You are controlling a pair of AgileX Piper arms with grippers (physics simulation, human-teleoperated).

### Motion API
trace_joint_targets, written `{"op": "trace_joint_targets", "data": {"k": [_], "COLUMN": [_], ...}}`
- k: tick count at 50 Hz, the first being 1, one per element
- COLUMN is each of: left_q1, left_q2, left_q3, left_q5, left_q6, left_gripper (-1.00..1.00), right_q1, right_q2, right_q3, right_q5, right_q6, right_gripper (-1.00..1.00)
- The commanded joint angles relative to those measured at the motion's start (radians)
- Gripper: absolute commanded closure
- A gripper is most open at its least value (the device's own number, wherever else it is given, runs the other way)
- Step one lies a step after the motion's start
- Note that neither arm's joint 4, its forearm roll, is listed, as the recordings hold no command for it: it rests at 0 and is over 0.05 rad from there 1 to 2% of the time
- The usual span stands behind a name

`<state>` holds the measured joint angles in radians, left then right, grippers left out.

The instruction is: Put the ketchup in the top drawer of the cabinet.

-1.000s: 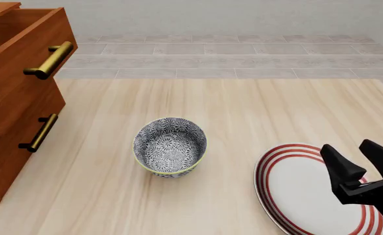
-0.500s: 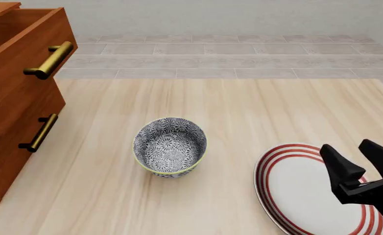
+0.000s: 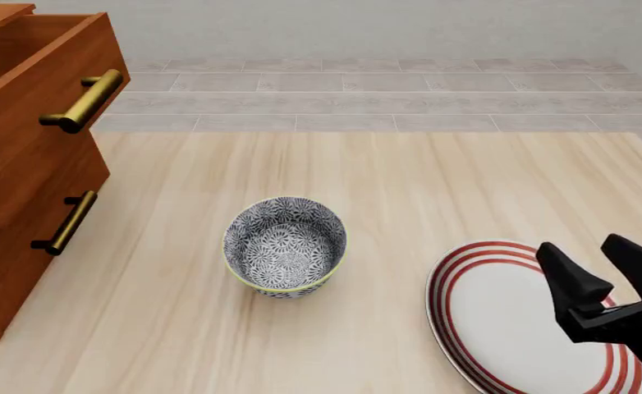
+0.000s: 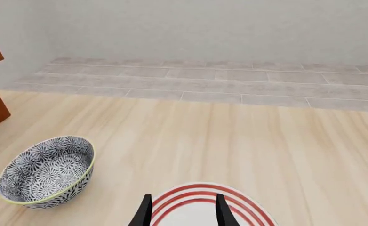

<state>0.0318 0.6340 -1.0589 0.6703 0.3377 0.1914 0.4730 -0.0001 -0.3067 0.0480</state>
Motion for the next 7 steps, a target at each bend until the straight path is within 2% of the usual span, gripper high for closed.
{"op": "trace_joint_targets", "data": {"k": [1, 5, 7], "left_q1": [-0.05, -0.061, -0.084], "left_q2": [-0.123, -0.198, -0.228], "left_q3": [0.024, 0.069, 0.071], "left_q5": [0.055, 0.054, 0.079], "left_q6": [0.012, 0.056, 0.041], "left_gripper": [-1.0, -1.0, -1.0], "right_q1": [-0.001, 0.001, 0.001], "right_q2": [-0.015, -0.008, -0.015], "right_q3": [0.0, 0.0, 0.0], "right_q5": [0.013, 0.007, 0.014], "right_q6": [0.002, 0.002, 0.002], "right_gripper": [-1.0, -1.0, -1.0]}}
